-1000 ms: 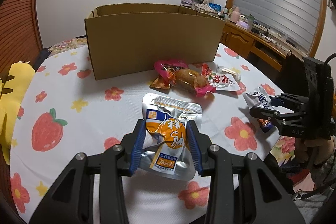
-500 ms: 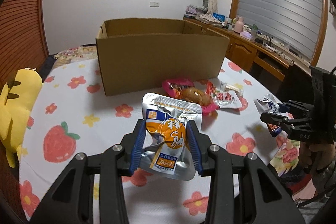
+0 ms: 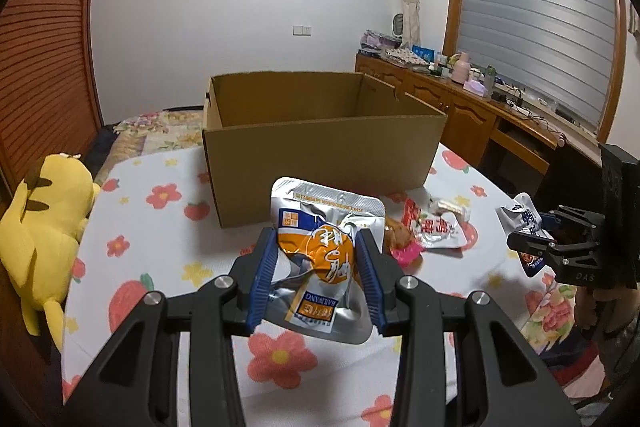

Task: Organize snacks
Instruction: 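Lift the silver pouch with the left gripper while the right lifts the white duck packet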

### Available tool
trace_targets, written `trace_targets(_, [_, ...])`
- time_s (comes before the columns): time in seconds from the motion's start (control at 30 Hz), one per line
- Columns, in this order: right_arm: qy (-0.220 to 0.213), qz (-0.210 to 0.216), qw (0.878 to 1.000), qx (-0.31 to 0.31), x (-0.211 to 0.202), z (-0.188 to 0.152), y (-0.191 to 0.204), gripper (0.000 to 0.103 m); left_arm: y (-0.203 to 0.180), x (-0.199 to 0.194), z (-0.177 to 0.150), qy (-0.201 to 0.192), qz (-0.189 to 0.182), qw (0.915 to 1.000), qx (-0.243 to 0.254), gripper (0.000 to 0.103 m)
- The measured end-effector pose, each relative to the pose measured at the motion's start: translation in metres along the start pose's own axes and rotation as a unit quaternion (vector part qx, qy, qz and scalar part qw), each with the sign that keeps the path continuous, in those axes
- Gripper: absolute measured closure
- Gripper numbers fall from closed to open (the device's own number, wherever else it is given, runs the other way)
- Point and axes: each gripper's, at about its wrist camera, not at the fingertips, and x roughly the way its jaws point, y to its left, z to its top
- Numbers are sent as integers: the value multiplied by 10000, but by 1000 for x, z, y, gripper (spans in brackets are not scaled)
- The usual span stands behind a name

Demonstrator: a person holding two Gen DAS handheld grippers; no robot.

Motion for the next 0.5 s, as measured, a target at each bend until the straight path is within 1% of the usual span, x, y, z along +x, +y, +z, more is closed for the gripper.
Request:
trace_targets(0.23, [-155,-17,9998,-157,-4,19,0,48,-2,-1,19,-163,73,9998,131,64])
trace_targets(0.5, [-404,-52,9986,-337,-13,48,-1,48,-1,-4,44,-366,161,9990,191,64])
